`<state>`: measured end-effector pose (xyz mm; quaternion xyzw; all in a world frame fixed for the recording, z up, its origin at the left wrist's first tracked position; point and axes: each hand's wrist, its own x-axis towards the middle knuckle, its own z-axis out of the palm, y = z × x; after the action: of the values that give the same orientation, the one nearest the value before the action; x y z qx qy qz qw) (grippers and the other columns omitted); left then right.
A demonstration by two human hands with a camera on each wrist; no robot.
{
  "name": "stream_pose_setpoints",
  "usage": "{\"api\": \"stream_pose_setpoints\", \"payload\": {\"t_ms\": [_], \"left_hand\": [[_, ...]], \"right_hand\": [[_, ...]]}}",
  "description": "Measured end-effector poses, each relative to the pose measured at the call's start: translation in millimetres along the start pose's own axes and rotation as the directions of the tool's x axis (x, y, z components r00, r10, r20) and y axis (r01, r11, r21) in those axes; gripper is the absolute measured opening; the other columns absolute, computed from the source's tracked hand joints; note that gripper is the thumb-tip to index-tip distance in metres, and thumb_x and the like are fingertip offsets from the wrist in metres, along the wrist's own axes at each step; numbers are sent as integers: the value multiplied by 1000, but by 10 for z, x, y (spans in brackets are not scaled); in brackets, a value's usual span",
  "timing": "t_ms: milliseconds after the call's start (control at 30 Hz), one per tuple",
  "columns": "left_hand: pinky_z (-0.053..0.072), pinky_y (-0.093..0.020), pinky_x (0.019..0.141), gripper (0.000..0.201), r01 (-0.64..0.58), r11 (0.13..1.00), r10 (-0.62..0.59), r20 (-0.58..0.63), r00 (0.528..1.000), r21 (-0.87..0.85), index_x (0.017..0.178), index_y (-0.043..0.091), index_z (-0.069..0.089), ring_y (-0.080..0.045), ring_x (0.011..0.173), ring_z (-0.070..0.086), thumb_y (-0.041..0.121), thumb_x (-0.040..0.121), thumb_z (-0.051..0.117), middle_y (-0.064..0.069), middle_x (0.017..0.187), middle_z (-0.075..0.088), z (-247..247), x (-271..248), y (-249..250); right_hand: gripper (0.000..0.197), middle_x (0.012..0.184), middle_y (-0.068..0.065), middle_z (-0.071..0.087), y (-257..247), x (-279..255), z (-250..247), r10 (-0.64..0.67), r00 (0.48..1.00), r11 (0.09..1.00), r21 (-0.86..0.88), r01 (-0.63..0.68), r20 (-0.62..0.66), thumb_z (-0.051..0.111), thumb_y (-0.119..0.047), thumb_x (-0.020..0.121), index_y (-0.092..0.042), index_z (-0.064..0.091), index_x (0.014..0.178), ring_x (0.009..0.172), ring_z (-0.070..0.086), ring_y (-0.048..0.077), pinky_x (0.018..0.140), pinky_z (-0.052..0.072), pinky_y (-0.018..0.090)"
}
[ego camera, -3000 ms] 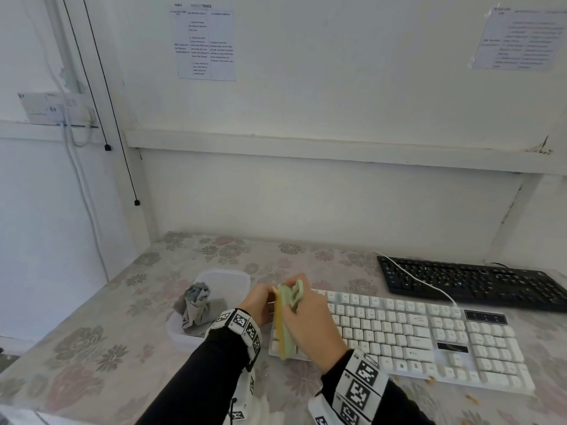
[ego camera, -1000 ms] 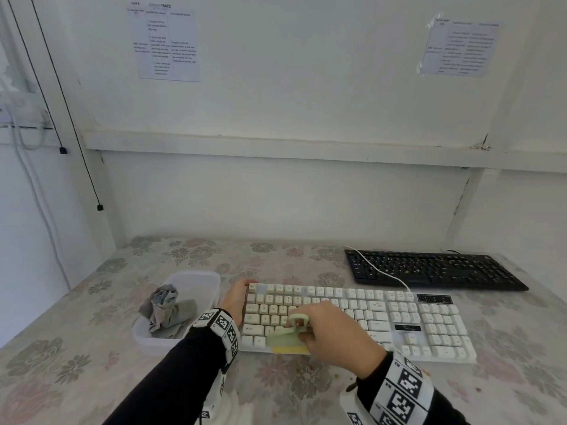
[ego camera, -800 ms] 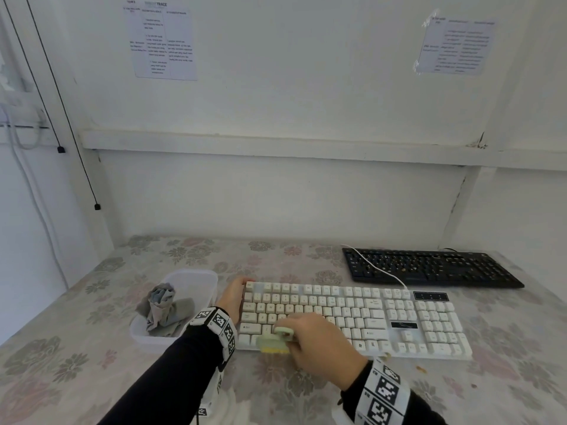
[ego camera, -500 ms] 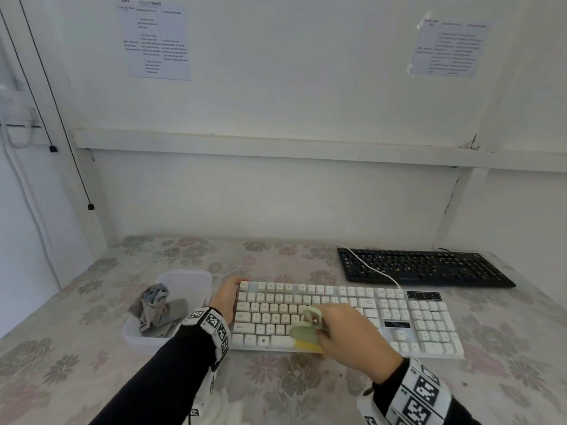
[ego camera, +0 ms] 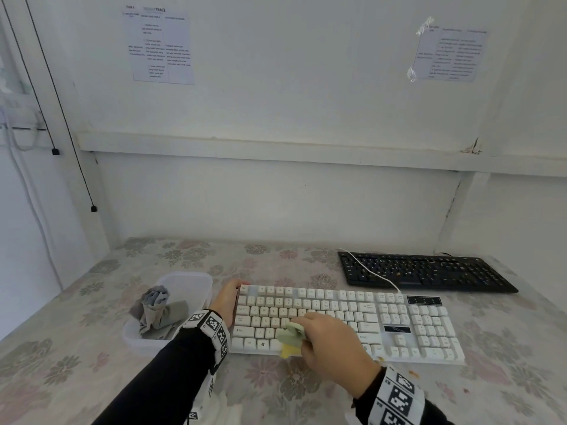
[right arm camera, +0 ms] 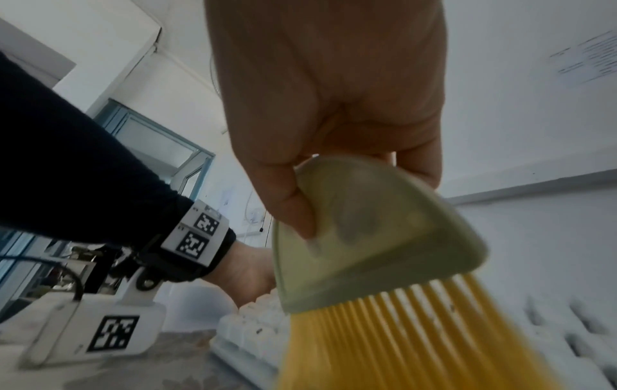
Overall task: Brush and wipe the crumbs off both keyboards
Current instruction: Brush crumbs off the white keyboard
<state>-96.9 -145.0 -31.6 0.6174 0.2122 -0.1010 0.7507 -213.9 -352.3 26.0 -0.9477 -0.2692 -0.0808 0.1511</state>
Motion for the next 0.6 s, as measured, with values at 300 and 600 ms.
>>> {"api": "stream_pose_setpoints", "payload": {"t_ms": [300,600], "left_hand": [[47,-32,62,31,-5,1000,6,-16,1000,13,59,17,51,-25,54,54,29,87,49,-8,56,55,19,-22,23],[48,-32,63,32,20,998,-21,17,1000,65,59,17,53,-24,56,55,30,87,48,-8,61,57,18,-2,31]], "right_hand": [[21,96,-3,61,64,56,-34,-22,995,994,105,12,93,49,-18,85,-20,61,101,88,56,14,80,48,31],[23,79,-13,47,434,-232,-391,157,979,987,-40,-153,131,45,-11,88,-26,42,72,83,49,13,65,41,22]]}}
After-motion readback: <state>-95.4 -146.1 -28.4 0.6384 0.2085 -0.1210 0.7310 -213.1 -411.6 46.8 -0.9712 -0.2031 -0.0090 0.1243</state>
